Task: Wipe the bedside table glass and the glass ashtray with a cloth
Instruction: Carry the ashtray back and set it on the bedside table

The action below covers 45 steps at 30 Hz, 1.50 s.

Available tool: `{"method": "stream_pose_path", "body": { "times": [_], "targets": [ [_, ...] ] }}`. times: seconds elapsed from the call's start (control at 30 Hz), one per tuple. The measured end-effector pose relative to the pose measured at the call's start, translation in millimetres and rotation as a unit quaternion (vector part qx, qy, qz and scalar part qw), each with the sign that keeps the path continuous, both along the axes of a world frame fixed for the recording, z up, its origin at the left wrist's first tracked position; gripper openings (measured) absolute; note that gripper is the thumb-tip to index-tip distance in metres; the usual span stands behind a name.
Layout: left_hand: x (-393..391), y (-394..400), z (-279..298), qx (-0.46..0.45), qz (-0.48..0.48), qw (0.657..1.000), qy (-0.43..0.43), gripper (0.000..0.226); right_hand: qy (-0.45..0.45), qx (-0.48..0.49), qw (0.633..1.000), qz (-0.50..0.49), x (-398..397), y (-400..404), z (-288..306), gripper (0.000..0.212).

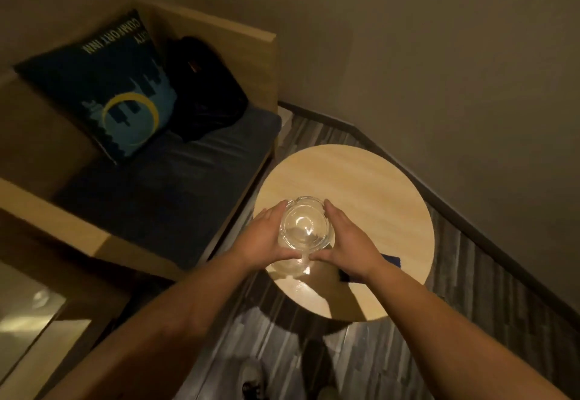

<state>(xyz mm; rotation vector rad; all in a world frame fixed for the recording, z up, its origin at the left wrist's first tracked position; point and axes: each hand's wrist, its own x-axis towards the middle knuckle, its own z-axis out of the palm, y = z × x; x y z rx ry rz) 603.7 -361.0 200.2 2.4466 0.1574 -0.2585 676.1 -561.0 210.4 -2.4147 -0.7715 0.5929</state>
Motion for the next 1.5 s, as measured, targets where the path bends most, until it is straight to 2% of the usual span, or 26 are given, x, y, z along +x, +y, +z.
{"method": "stream_pose_path", "body": {
  "times": [0.1,0.27,0.53,0.73,0.97,1.1,1.27,1.5],
  "targets": [
    [-41.7,8.5,52.7,-0.003,0.041,0.999,0.011,0.112,-0.006,0.013,0.999,0.032,-27.9,11.5,50.3,0.115],
    [-127.0,11.4,130.8,0.011,0.130,0.991,-0.030,0.106,-0.029,0.064,0.990,0.126,-80.4,36.6,124.0,0.106],
    [-284.3,7.0,202.1,0.017,0.322,0.942,-0.098,0.092,-0.054,0.063,0.935,0.345,-175.3,98.4,198.3,0.119],
    [-402.0,16.1,215.3,0.037,0.453,0.886,-0.095,0.103,-0.022,0.076,0.882,0.465,-265.9,159.4,216.0,0.117],
    [-518.5,53.2,211.5,0.043,0.528,0.842,-0.104,0.105,-0.011,0.076,0.836,0.543,-376.4,238.2,213.8,0.112],
    [-577.8,96.2,211.0,0.035,0.539,0.835,-0.106,0.103,-0.036,0.060,0.830,0.554,-436.0,287.2,208.8,0.117],
    [-637.3,159.5,201.6,0.043,0.555,0.827,-0.071,0.110,-0.059,0.058,0.826,0.557,-498.0,350.0,204.9,0.117],
    [-694.7,239.4,183.2,0.035,0.566,0.822,-0.059,0.110,-0.040,0.051,0.821,0.567,-553.9,430.2,194.6,0.115]
  ]
}}
